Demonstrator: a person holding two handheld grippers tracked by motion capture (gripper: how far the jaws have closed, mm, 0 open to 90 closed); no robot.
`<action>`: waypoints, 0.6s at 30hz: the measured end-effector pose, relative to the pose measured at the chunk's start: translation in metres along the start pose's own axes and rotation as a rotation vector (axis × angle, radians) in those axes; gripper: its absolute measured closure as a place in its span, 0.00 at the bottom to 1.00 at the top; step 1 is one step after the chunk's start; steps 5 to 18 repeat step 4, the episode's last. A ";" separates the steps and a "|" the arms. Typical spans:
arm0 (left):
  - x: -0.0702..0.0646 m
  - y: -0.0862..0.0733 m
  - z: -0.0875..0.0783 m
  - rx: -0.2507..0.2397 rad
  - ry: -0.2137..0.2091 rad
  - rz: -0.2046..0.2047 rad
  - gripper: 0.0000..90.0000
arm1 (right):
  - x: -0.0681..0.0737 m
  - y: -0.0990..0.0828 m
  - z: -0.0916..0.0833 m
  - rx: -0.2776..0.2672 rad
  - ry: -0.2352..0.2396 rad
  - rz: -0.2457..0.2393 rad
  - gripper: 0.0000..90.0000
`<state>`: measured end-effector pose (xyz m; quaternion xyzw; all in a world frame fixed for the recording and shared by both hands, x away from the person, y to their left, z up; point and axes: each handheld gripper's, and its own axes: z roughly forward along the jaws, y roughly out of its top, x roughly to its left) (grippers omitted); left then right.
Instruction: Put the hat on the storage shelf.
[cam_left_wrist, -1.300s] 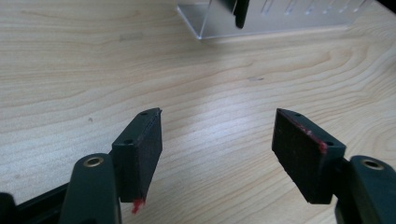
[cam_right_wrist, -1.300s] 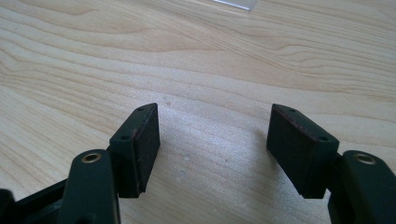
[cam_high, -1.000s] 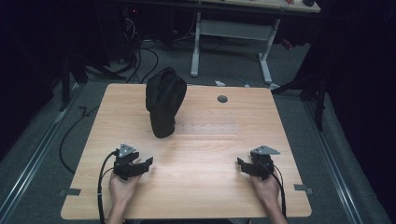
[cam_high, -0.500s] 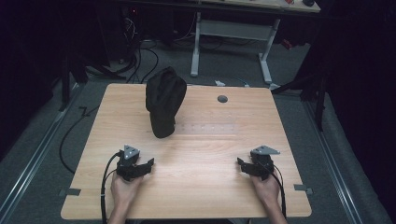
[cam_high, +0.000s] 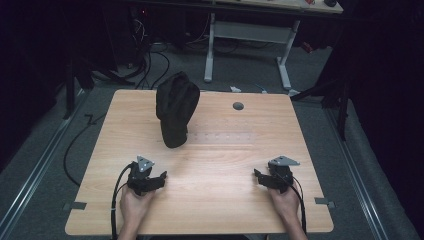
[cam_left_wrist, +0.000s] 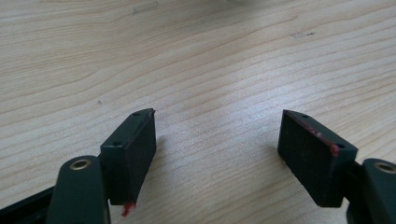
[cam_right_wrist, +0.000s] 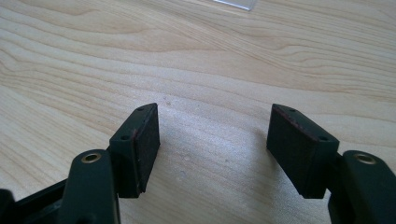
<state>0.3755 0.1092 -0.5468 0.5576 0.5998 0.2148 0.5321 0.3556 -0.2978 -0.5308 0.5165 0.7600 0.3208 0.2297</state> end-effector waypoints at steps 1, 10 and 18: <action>0.000 0.000 0.000 0.000 0.000 0.000 0.31 | 0.000 0.000 0.000 0.000 0.000 0.001 0.38; 0.000 0.000 0.000 0.001 -0.002 -0.001 0.31 | 0.000 0.000 0.000 0.000 0.000 0.001 0.38; 0.000 0.000 0.000 0.001 -0.002 -0.001 0.31 | 0.000 0.000 0.000 0.000 0.000 0.001 0.38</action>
